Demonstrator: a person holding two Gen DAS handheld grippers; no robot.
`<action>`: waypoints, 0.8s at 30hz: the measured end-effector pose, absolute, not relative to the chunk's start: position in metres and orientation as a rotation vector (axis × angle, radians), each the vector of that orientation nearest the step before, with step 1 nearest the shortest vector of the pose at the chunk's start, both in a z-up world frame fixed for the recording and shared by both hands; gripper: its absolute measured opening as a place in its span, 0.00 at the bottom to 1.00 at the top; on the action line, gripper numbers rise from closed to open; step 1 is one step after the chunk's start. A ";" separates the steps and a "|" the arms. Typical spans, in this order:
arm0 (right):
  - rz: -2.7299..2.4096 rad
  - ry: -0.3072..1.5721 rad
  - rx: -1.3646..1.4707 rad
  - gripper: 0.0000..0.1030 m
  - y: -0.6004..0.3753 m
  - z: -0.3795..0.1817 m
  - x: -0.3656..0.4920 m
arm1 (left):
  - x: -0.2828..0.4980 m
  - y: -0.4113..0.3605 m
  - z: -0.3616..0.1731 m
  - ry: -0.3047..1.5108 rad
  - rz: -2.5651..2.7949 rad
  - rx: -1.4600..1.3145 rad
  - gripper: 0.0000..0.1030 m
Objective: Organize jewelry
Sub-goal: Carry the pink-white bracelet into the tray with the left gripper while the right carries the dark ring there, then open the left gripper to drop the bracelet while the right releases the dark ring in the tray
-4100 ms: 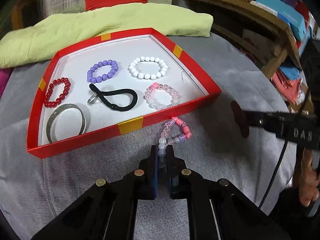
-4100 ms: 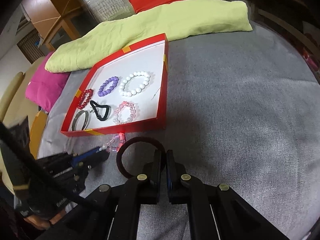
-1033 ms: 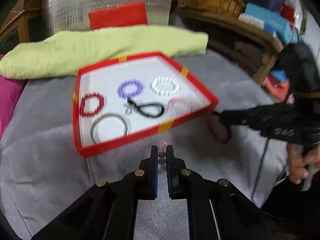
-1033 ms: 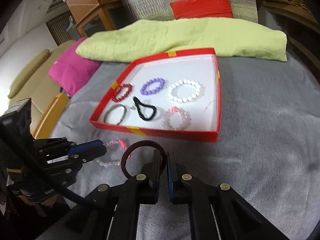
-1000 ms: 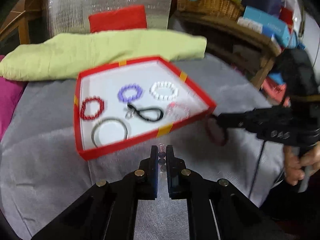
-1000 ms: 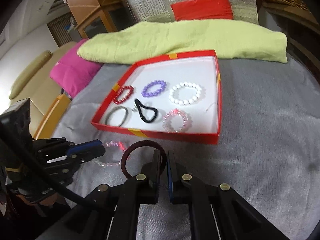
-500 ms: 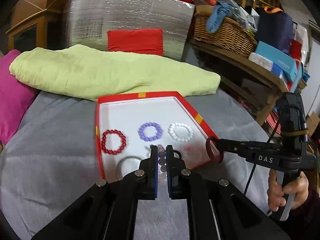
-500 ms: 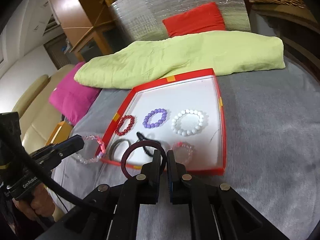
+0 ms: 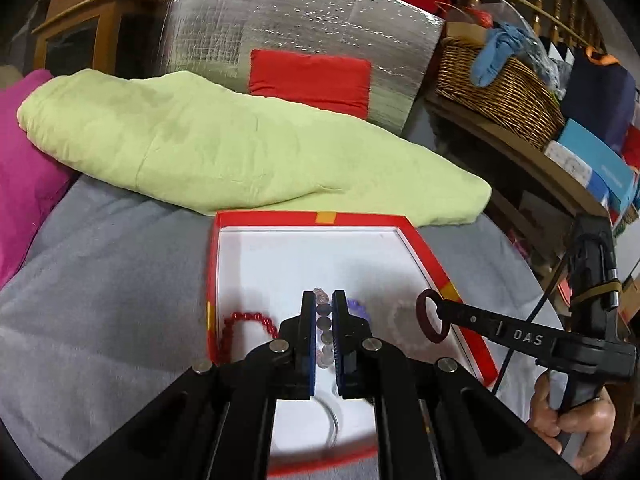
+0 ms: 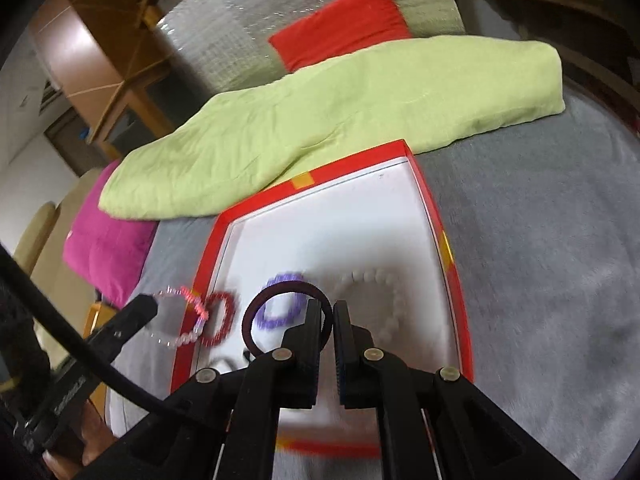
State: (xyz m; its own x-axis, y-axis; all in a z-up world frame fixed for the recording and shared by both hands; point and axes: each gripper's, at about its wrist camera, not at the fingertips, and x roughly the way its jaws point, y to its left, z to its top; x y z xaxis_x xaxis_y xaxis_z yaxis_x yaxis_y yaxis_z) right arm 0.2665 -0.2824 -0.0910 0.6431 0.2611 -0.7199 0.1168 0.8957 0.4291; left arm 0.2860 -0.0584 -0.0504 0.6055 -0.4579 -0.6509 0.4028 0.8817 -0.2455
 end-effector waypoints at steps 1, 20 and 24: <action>0.070 0.883 0.471 0.06 -0.283 -0.092 0.273 | 0.292 -0.060 -0.051 0.778 -0.498 -0.076 0.08; -0.027 0.967 0.561 0.07 -0.294 -0.126 0.349 | 0.357 -0.087 -0.090 0.895 -0.501 -0.085 0.08; -0.014 0.966 0.590 0.10 -0.294 -0.130 0.350 | 0.358 -0.091 -0.094 0.909 -0.495 -0.073 0.08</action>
